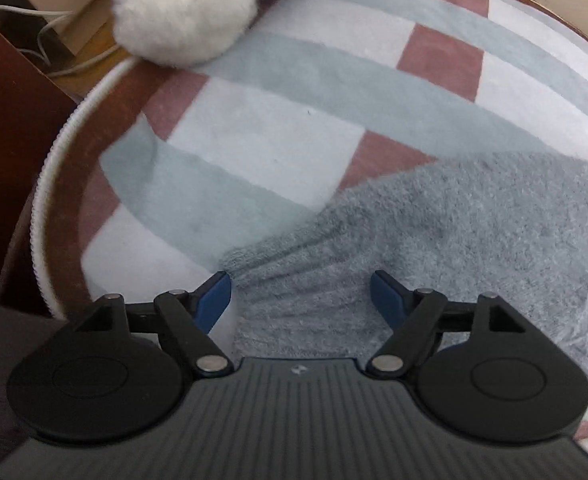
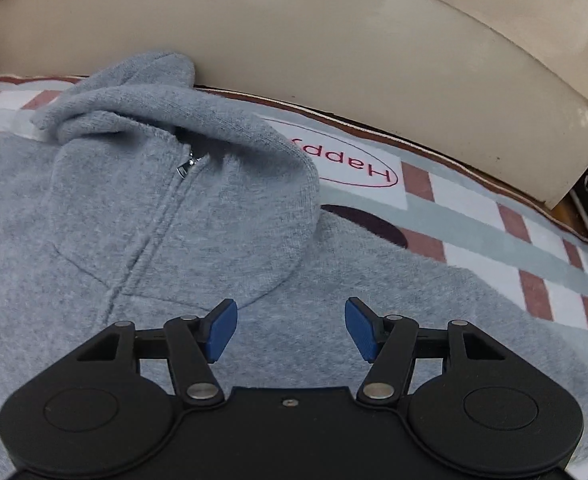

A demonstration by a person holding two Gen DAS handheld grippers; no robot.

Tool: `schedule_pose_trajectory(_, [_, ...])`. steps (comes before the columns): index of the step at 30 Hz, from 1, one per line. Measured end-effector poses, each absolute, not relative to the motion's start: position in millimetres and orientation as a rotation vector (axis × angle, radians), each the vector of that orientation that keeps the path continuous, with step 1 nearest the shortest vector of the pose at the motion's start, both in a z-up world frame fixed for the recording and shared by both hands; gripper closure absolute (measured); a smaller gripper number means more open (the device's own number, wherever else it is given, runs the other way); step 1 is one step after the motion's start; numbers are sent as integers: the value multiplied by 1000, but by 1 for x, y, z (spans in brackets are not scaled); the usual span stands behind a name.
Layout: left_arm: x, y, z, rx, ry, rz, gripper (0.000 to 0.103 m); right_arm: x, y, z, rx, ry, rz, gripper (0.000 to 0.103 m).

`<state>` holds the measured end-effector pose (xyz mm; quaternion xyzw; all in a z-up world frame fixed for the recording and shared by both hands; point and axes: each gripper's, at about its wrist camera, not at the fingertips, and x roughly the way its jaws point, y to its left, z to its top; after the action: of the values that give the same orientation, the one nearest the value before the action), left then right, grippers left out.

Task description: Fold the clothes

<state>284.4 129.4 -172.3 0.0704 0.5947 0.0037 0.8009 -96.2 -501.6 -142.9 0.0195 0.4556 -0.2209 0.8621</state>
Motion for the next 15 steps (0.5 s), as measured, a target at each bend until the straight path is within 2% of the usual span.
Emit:
schedule_pose_trajectory(1, [283,129,-173,158,1260,-1,31,-96,-501,-142,41,954,-466,38])
schedule_pose_trajectory(3, [278,125,-170,195,1188,9,83,-95,-500,-142,36,951,-469,38])
schedule_pose_trajectory(4, [276,121,-166,245,1146,32,103,-94,-498,-143,32,955,-465,38])
schedule_pose_trajectory(8, [261,95,-129,508,826,110,103,-92,-489,-152,-3,984,-456,38])
schedule_pose_trajectory(11, [264,95,-109,468,805,64,103,-93,-486,-163,-33,1017,-456,38])
schedule_pose_trajectory(13, [271,100,-113,379,925,-32,96,-96,-488,-168,-6,1027,-448,38])
schedule_pose_trajectory(15, [272,104,-124,324,1018,-74,75,-98,-490,-172,16,1036,-446,38])
